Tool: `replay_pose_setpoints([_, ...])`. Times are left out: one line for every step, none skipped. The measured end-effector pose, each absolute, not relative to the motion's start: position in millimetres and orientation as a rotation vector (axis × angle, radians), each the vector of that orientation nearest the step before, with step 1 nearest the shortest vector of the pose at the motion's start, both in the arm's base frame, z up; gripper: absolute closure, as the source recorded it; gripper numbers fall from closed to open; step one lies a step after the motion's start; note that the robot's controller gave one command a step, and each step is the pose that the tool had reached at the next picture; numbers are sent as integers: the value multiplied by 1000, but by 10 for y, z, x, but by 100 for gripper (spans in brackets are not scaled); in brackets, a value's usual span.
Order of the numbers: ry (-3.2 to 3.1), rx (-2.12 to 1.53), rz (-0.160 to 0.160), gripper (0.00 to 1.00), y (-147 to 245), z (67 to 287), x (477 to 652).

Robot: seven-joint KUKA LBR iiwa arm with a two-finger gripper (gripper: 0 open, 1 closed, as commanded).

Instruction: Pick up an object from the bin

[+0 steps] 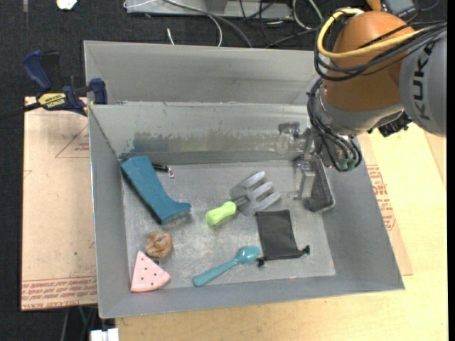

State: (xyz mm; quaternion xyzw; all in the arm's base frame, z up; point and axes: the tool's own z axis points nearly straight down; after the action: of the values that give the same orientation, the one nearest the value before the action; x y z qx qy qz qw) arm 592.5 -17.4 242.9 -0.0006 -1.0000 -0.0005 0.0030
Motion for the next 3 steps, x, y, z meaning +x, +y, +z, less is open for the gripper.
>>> replay_pose_setpoints([-3144,-1,-1,0,-174,2478,5937])
replay_pose_setpoints([-3131,297,-1,0,-215,2010,5859])
replay_pose_setpoints([-3144,-83,-2,0,-280,1789,5796])
